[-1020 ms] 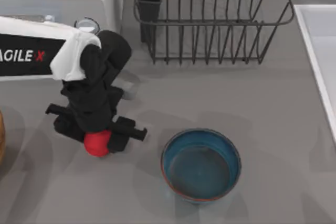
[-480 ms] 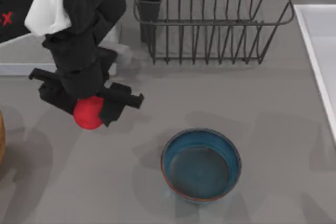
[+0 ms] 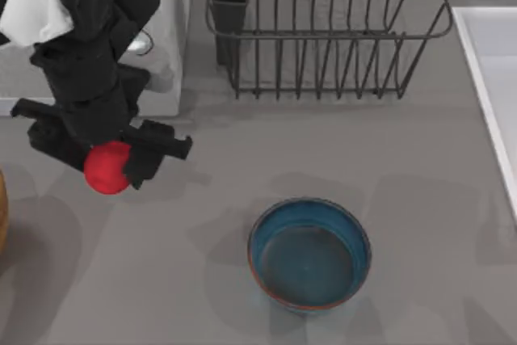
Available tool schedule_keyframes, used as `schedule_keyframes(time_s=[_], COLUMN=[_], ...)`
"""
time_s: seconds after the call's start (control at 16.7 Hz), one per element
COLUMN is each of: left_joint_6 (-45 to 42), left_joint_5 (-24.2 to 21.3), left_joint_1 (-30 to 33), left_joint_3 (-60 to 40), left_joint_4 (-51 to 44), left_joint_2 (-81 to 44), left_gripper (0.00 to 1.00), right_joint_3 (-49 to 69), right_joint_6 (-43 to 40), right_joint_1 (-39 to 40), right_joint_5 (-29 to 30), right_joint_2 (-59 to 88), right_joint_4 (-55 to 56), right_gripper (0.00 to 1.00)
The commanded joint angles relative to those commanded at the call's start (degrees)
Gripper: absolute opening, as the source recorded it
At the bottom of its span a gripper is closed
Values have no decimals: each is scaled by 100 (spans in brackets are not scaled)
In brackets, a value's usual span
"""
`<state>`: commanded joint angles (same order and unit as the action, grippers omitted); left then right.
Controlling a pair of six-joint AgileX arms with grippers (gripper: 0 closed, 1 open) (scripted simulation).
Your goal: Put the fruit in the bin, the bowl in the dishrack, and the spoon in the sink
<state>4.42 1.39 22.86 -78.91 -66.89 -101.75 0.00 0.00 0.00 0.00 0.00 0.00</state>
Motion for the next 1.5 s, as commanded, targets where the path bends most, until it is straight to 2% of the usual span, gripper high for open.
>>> schedule_keyframes(time_s=[0.36,0.54,0.96,1.32,1.5], left_joint_6=[-735,-1030,-1124,-1300,-1343], left_joint_5=[526,735,781,769,765], left_joint_1=[-2002,-2654,-2777,-2980,-3021], left_joint_3=[417,591,710,1782,1980], left_joint_4=[-458,-626,-557,761,973], left_joint_2=[1117,1590,1671,1490,1444], left_gripper=[0,0,0,0,0], right_joint_3=[0,0,0,0,0], right_joint_6=[0,0,0,0,0], right_joint_1=[0,0,0,0,0], right_joint_5=[0,0,0,0,0], right_joint_2=[0,0,0,0,0], right_joint_4=[0,0,0,0,0], right_gripper=[100,100,100,100,100])
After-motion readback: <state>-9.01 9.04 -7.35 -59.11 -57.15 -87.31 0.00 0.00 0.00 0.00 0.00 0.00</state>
